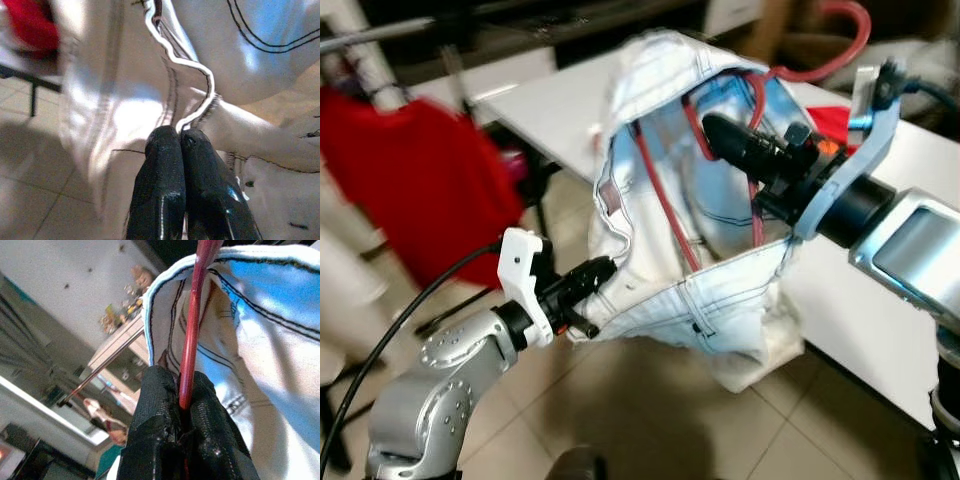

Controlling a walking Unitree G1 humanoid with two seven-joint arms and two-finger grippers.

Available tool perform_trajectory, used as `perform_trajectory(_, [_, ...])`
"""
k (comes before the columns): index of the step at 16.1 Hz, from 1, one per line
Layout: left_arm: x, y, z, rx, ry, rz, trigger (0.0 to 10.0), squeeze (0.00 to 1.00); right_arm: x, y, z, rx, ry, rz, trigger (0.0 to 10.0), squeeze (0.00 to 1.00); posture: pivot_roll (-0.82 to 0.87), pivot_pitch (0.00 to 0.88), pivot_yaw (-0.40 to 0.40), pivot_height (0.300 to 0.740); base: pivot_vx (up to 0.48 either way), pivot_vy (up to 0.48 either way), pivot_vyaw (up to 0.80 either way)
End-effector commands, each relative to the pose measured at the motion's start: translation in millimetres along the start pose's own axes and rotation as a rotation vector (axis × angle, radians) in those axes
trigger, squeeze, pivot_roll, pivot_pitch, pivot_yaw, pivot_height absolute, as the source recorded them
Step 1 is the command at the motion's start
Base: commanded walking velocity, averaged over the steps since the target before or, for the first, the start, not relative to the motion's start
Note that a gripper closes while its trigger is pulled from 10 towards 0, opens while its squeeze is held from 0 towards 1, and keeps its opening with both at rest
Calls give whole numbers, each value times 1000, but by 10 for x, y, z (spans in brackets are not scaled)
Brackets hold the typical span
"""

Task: Hang hanger

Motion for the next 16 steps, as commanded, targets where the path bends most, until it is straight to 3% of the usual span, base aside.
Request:
perform_trajectory(1, [-52, 0, 66, -4, 26, 3, 10000, 0, -91, 18, 21, 13, 52, -7, 10000, 0, 15, 49, -30, 740, 0, 0, 800])
perform_trajectory(2, [-90, 74, 135, 17, 14, 16, 10000, 1000, -97, 15, 1, 14, 57, -15, 10000, 0, 19, 47, -30, 740, 0, 0, 800])
perform_trajectory(6, [-115, 235, 352, 30, -72, -1, 10000, 1000, -51, 2, -38, 10, 50, -27, 10000, 0, 30, 42, -32, 740, 0, 0, 800])
perform_trajectory(9, [-110, 455, 545, 72, -164, 10, 10000, 1000, 233, -153, -109, -25, -37, -18, 10000, 0, 45, 39, -35, 740, 0, 0, 800])
perform_trajectory(12, [-166, 539, 553, 121, -130, 13, 10000, 1000, 426, -289, -128, -60, -103, -10, 10000, 0, 55, 35, -42, 740, 0, 0, 800])
perform_trajectory(14, [-226, 514, 497, 84, -73, -19, 10000, 1000, 758, -424, -122, -111, -245, 94, 10000, 0, 55, 32, -46, 740, 0, 0, 800])
perform_trajectory(15, [-249, 478, 474, 57, -46, -33, 10000, 1000, 847, -460, -116, -126, -280, 140, 10000, 0, 55, 31, -49, 740, 0, 0, 800])
perform_trajectory(16, [-318, 395, 387, 25, 39, -72, 10000, 1000, 1044, -530, -116, -135, -350, 178, 10000, 0, 58, 31, -51, 740, 0, 0, 800])
Point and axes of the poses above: a point about 5 cm out from each wrist's last joint towards the gripper, its own z axis pointing back from the gripper into the wrist, its own y axis along the axis of the wrist's last joint, x = y × z, the point moved 3 cm from there along -z, pointing out of the wrist towards the gripper, and after that the axes turned 6 degrees about -z, right-handed, at the moved point
